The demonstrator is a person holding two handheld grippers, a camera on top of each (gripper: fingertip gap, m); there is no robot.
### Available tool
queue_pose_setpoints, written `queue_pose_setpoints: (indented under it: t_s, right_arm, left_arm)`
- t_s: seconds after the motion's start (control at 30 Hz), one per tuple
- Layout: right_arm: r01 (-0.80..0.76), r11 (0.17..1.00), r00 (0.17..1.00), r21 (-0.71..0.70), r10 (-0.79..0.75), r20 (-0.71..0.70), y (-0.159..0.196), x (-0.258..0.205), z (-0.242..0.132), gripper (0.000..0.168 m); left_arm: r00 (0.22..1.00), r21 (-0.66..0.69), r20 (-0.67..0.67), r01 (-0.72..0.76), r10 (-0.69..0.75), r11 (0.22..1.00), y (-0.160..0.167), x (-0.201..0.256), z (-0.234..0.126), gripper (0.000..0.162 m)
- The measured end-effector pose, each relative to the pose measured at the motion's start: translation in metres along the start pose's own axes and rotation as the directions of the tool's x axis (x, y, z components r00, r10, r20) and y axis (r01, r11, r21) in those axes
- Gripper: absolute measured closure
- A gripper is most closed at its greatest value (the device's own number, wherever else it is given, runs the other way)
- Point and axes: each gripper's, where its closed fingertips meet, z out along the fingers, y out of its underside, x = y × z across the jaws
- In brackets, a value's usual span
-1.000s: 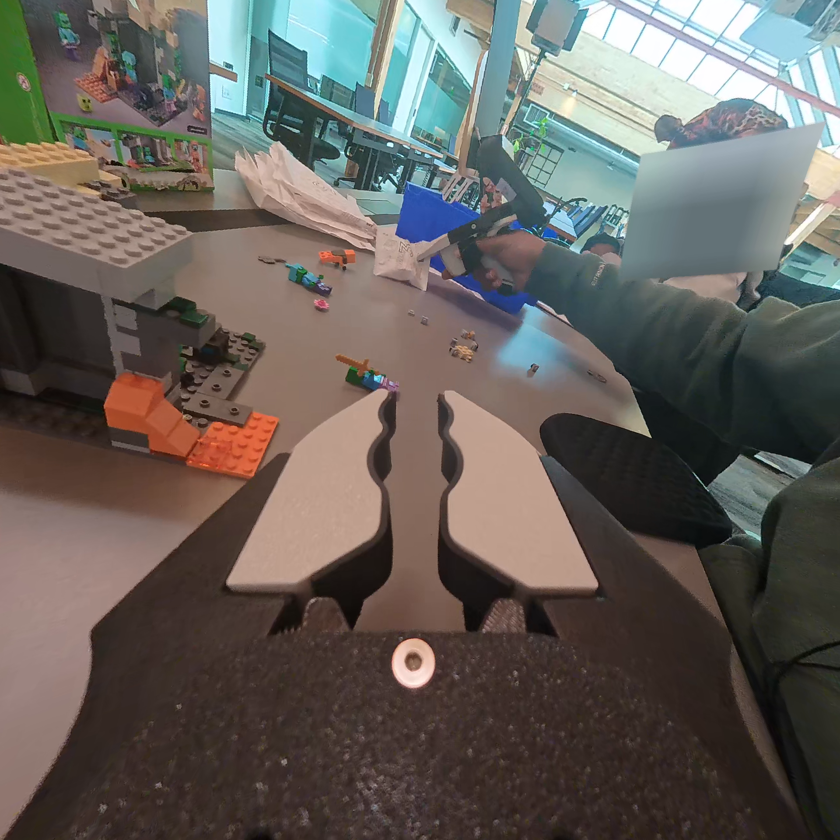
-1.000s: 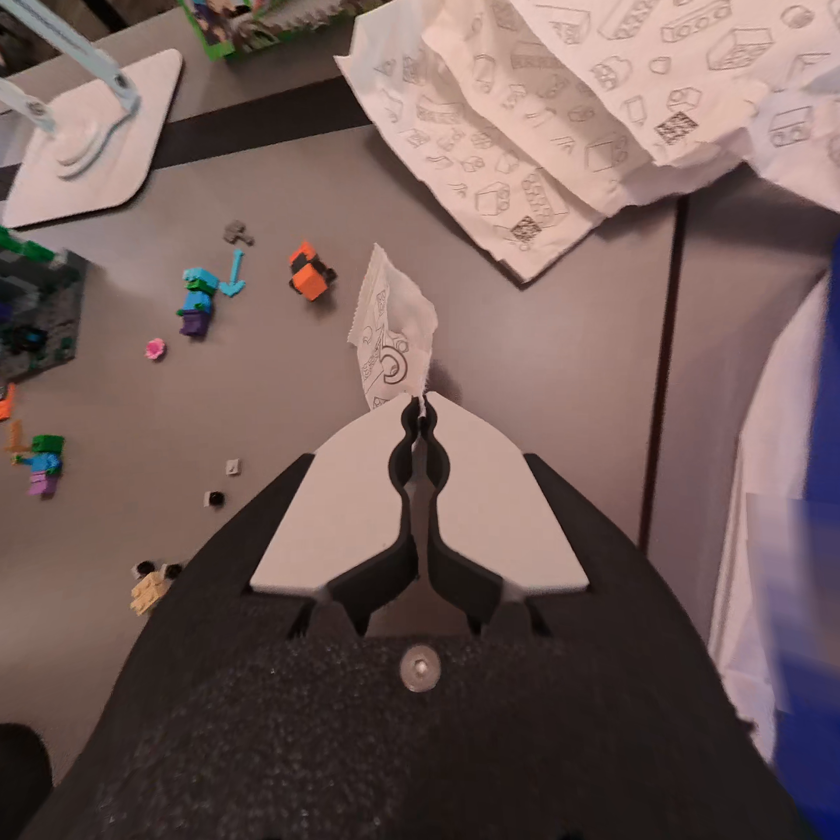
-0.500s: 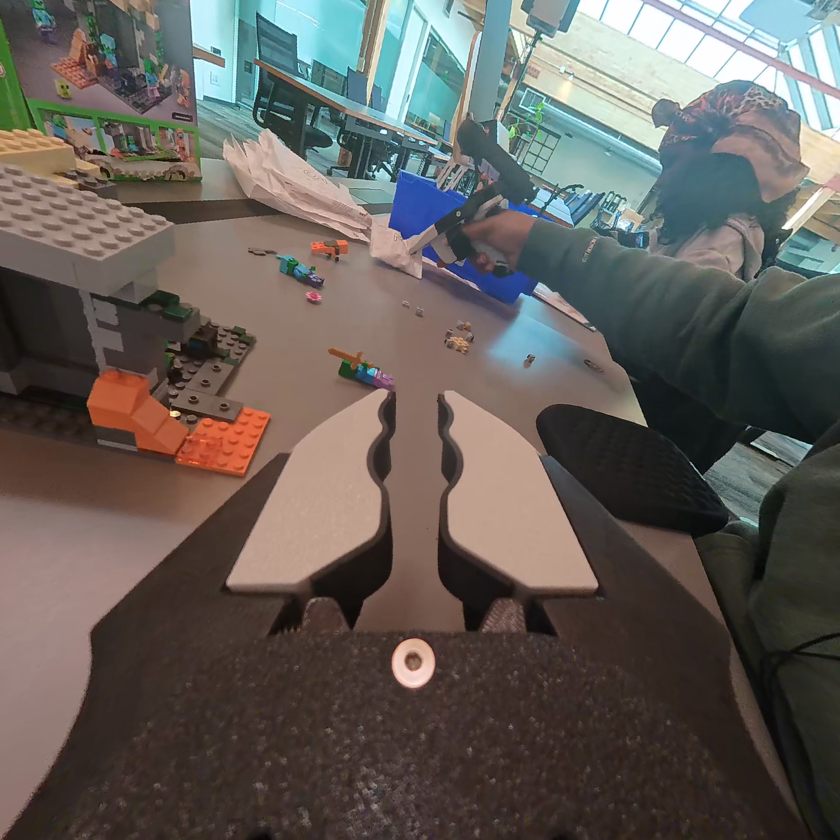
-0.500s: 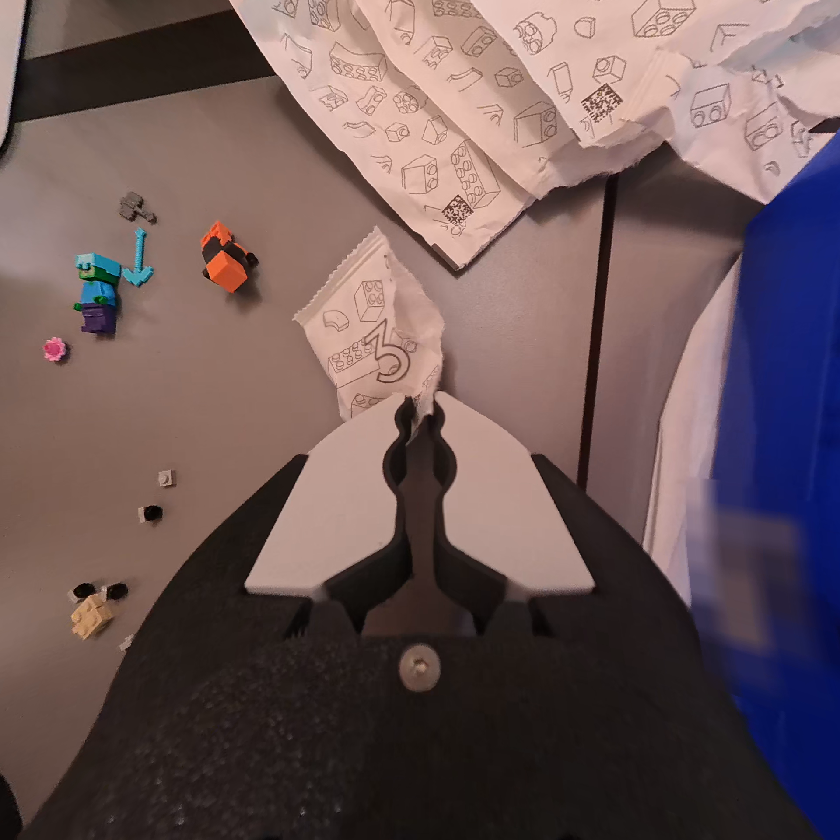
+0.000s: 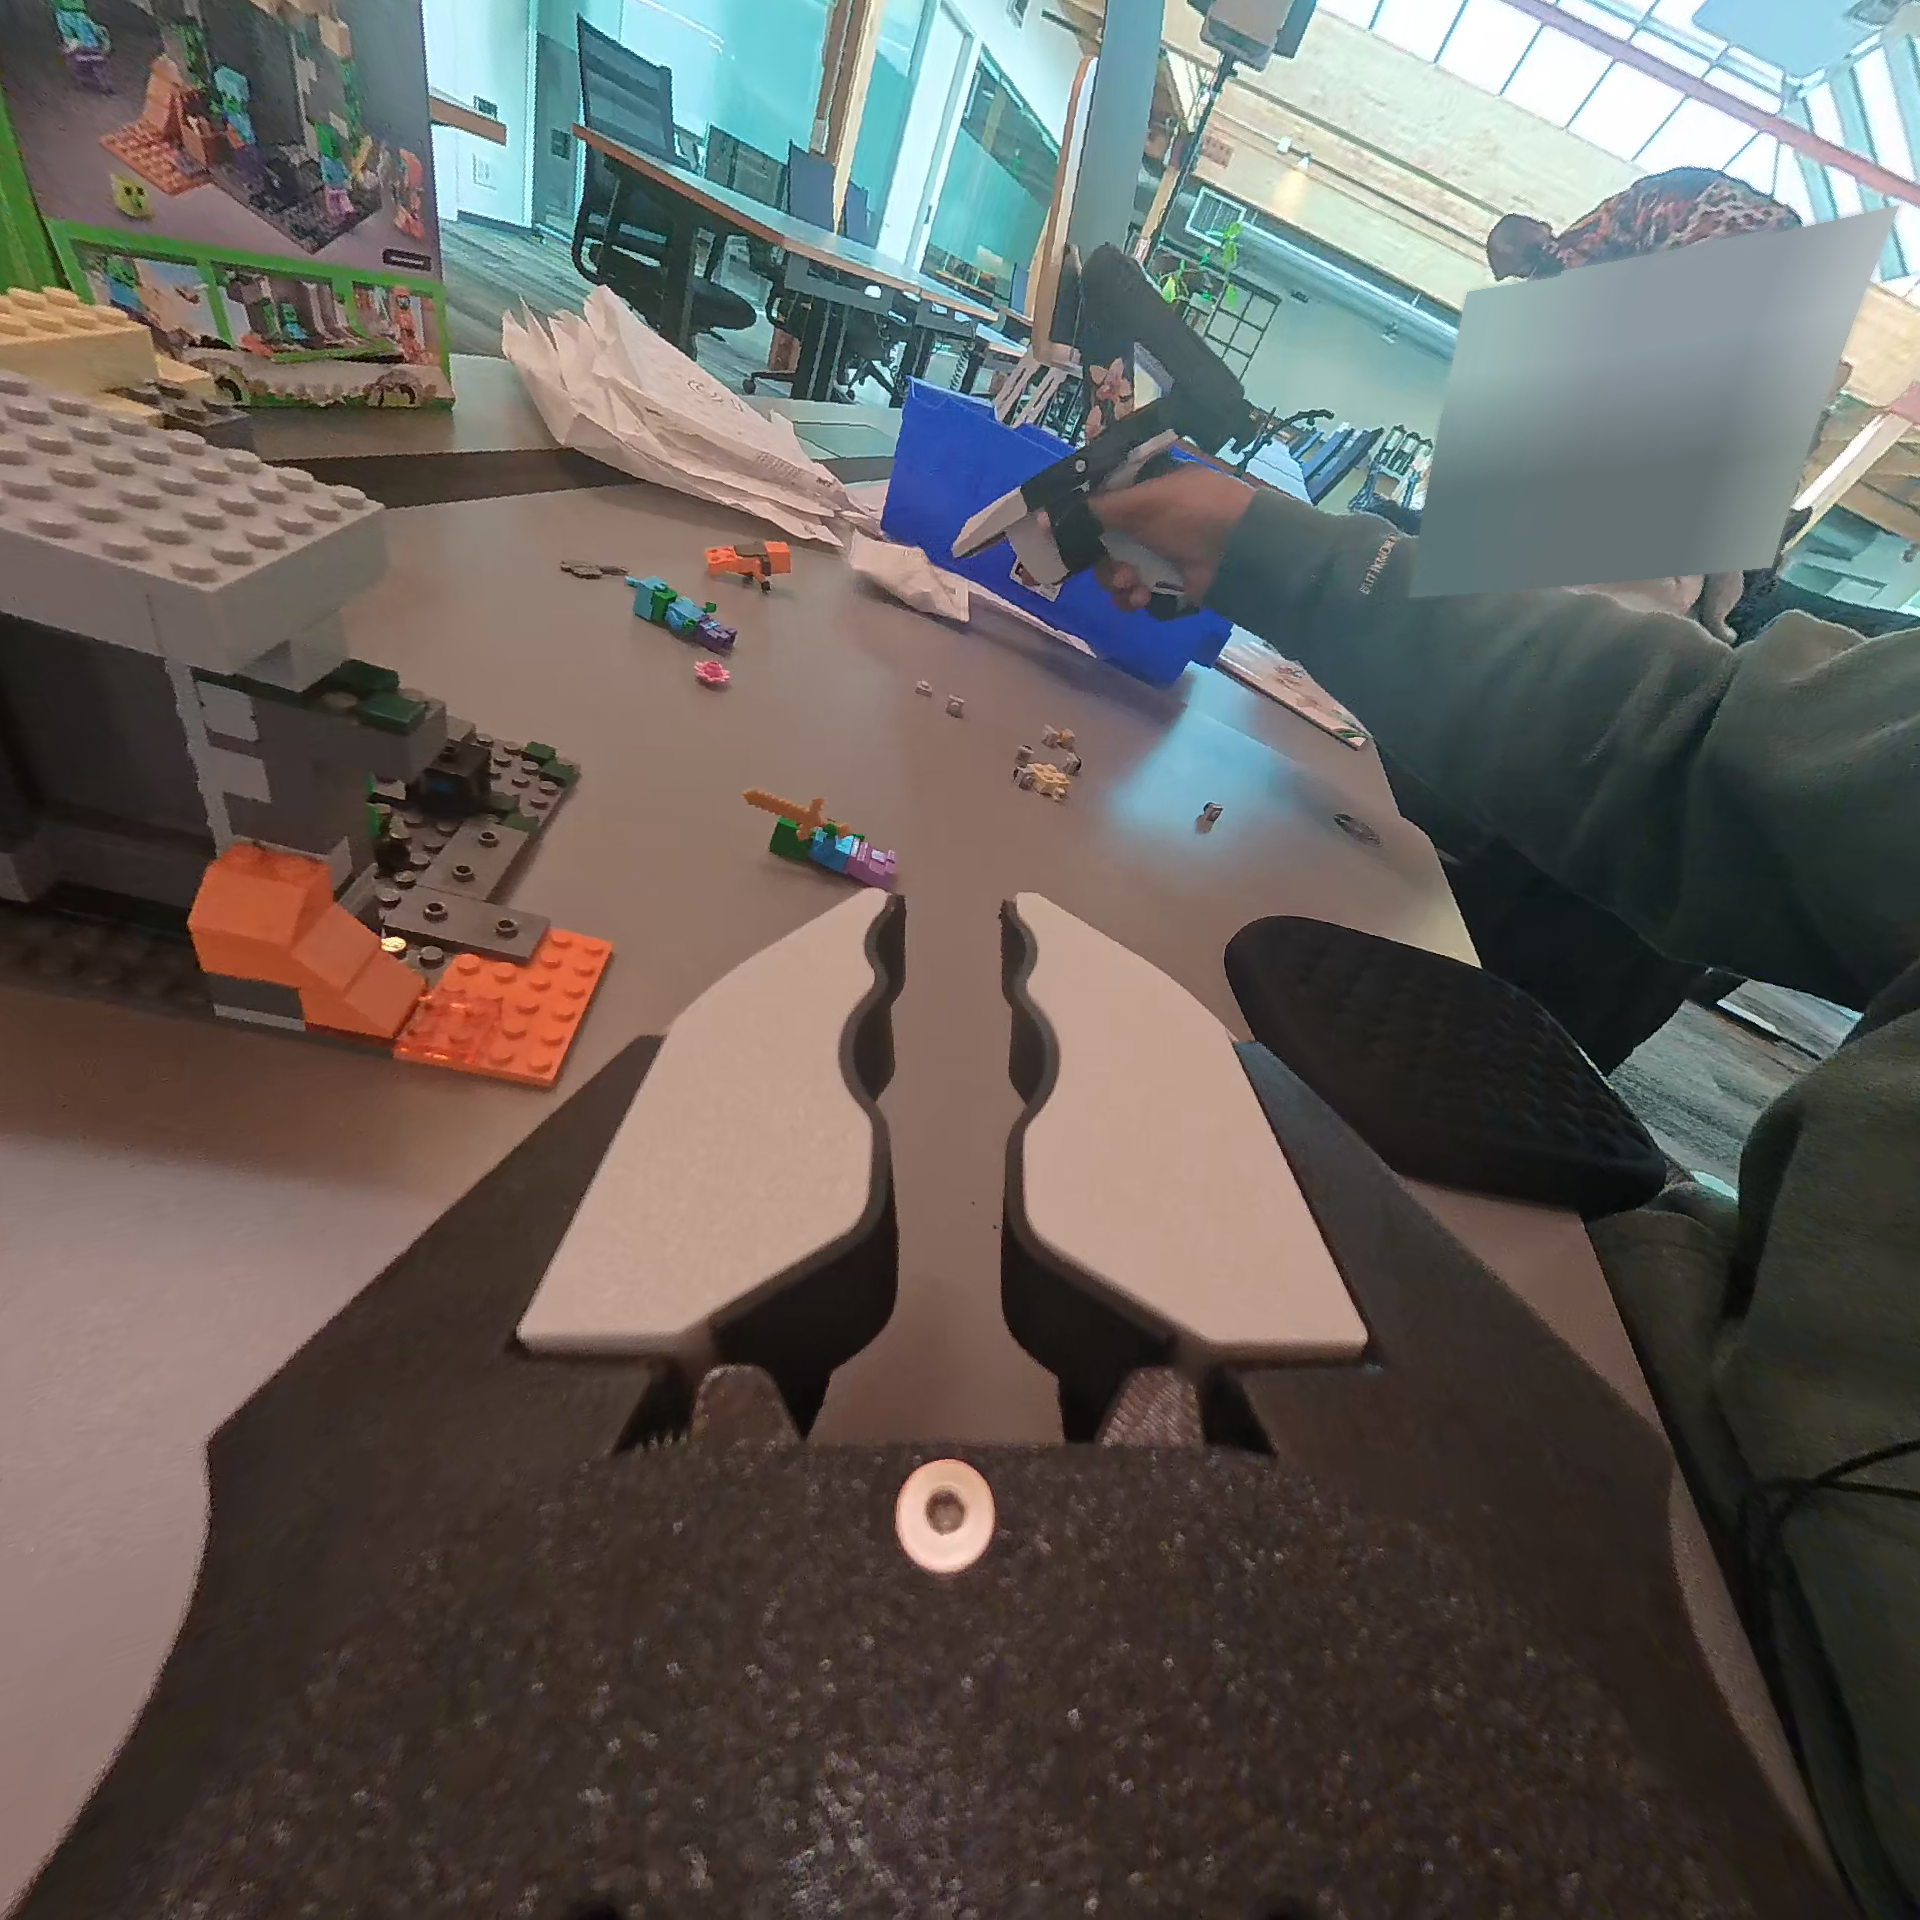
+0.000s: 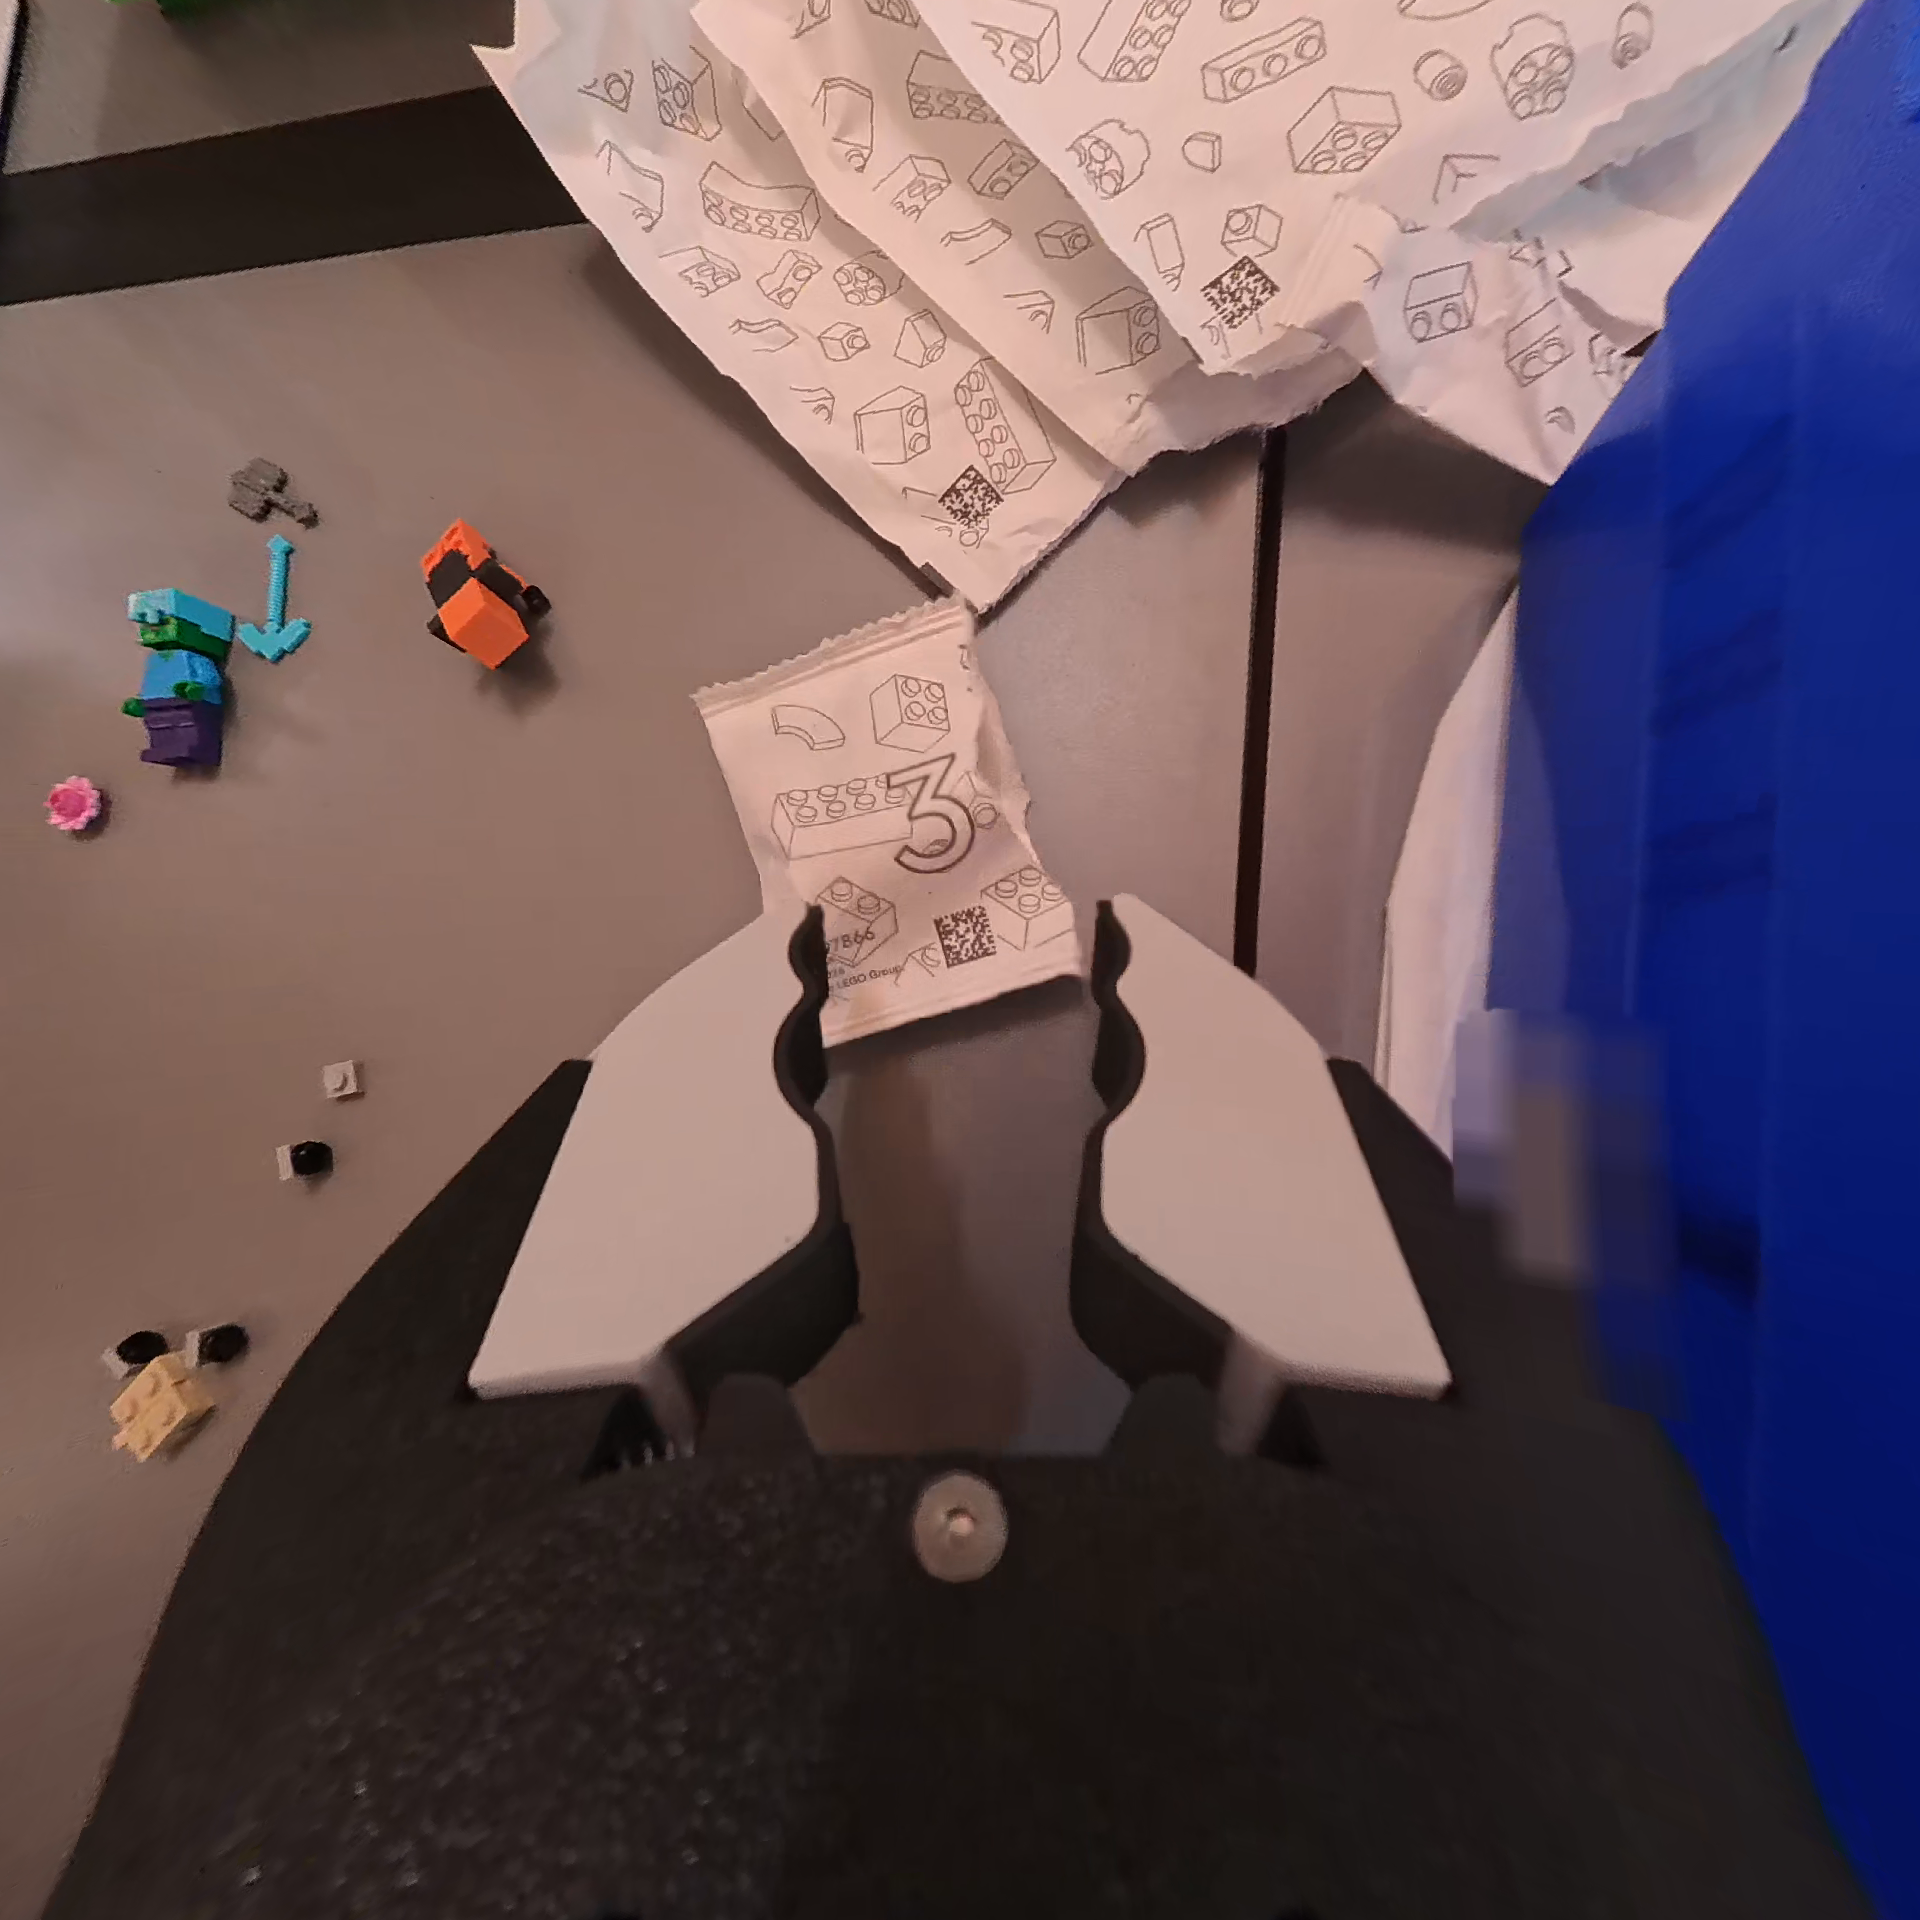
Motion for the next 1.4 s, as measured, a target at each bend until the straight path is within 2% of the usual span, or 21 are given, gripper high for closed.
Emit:
queue_pose_setpoints:
  t_s: [0.17,0.3,0.63,0.87,1.03,1.07,1.2,1.4]
  right_arm:
    - [0.107,0.992,0.99,0.067,-0.1,-0.101,-0.013,0.003,-0.011,0.118]
    - [0.229,0.968,0.963,0.105,-0.21,-0.167,-0.041,-0.002,-0.009,0.125]
    - [0.42,0.907,0.87,-0.006,-0.405,-0.28,-0.104,0.017,0.045,0.124]
    - [0.536,0.834,0.767,-0.135,-0.547,-0.335,-0.111,0.039,0.084,0.124]
    - [0.569,0.8,0.711,-0.188,-0.594,-0.376,-0.112,0.051,0.097,0.136]
    - [0.582,0.79,0.694,-0.191,-0.606,-0.389,-0.113,0.052,0.097,0.154]
    - [0.621,0.763,0.648,-0.178,-0.628,-0.432,-0.121,0.052,0.093,0.168]
    - [0.691,0.713,0.568,-0.122,-0.639,-0.518,-0.147,0.036,0.056,0.168]
  left_arm:
    - [1.0,-0.002,0.001,-0.001,0.001,1.0,0.0,0.0,0.0,0.145]
    - [1.0,-0.002,0.002,0.005,-0.005,1.0,0.0,-0.001,0.0,0.145]
    - [0.999,0.019,0.035,0.027,-0.028,0.999,-0.002,-0.01,-0.004,0.145]
    - [0.997,0.028,0.027,0.074,-0.075,0.997,-0.004,-0.015,-0.005,0.145]
    - [0.994,0.033,0.02,0.105,-0.105,0.994,-0.004,-0.017,-0.005,0.145]
    - [0.994,0.035,0.018,0.109,-0.11,0.993,-0.005,-0.018,-0.005,0.145]
    - [0.993,0.038,0.016,0.12,-0.12,0.992,-0.005,-0.019,-0.005,0.146]
    - [0.994,0.037,0.02,0.106,-0.107,0.994,-0.005,-0.018,-0.005,0.146]
